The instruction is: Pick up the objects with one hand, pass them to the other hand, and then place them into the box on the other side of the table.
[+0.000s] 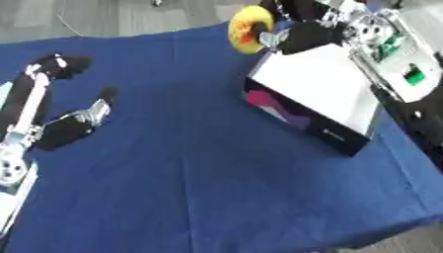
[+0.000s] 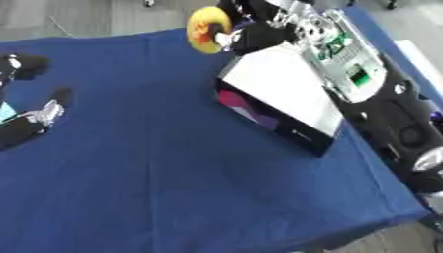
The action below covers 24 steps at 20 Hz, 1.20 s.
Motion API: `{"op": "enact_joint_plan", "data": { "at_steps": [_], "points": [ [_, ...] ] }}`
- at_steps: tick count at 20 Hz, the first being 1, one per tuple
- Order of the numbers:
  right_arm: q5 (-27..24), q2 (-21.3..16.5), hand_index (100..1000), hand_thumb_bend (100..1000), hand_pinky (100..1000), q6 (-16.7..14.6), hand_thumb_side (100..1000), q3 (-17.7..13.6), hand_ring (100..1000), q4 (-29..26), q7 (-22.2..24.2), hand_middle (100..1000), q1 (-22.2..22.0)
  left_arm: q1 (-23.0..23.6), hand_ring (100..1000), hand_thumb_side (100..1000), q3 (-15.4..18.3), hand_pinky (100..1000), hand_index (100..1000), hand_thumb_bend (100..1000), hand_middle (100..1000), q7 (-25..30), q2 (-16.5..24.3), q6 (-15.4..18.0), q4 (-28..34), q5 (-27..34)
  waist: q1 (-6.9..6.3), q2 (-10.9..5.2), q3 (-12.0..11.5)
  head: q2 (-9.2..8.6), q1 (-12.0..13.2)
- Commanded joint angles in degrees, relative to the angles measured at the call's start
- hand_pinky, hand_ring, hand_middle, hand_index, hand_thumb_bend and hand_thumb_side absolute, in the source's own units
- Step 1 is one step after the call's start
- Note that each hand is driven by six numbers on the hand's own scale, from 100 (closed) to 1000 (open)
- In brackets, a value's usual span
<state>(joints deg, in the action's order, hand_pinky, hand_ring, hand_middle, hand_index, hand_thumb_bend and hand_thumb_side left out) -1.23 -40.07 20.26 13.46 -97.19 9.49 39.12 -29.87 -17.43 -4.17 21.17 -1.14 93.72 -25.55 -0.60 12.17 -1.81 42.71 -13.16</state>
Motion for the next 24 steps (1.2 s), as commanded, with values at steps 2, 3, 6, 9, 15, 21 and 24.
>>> {"op": "enact_joint_plan", "data": {
  "at_steps": [2,3,6,9,15,21,24],
  "points": [
    [1.08,-5.21,595,100,871,-1.06,100,-3.49,635,1.48,-2.67,516,-1.53,-0.09,737,543,1.45,778,783,293,686,-0.82,2.12,-0.81,1.24,0.05,-0.75,-2.07,0.11,-0.54,-1.09],
    [1.56,-5.93,595,100,870,-1.52,100,-3.92,635,1.93,-2.80,516,-2.27,0.08,737,546,1.63,778,784,291,687,-1.04,2.28,-0.97,1.36,0.21,-0.77,-2.06,0.10,-0.64,-1.33],
    [2.37,-7.52,593,100,870,-2.71,100,-5.39,635,3.67,-3.37,516,-4.35,0.41,737,551,1.94,778,782,288,687,-1.51,2.31,-1.21,1.72,0.68,-0.83,-2.01,-0.01,-1.04,-2.15],
    [2.76,-8.80,595,100,870,-3.27,100,-6.47,636,5.21,-4.31,517,-6.15,0.58,737,553,2.34,778,782,284,686,-1.92,2.20,-1.38,1.93,1.01,-0.77,-1.92,-0.02,-1.36,-2.99],
    [5.84,-9.53,624,100,868,-4.66,100,-8.35,650,7.68,-5.71,545,-9.67,0.35,737,541,3.26,779,781,283,686,-2.44,2.19,-1.68,2.26,1.43,-0.72,-1.89,-0.26,-1.66,-4.31],
    [7.05,-9.65,662,100,868,-5.22,100,-9.64,667,10.22,-5.69,584,-11.50,0.46,737,539,3.64,779,780,281,686,-2.77,2.39,-1.83,2.39,1.73,-0.82,-1.94,-0.38,-1.63,-4.57],
    [7.33,-9.63,662,100,868,-5.55,100,-9.76,667,10.62,-5.56,584,-11.57,0.47,737,539,3.66,779,780,281,686,-2.80,2.41,-1.84,2.40,1.76,-0.83,-1.95,-0.39,-1.62,-4.58]
  ]
}}
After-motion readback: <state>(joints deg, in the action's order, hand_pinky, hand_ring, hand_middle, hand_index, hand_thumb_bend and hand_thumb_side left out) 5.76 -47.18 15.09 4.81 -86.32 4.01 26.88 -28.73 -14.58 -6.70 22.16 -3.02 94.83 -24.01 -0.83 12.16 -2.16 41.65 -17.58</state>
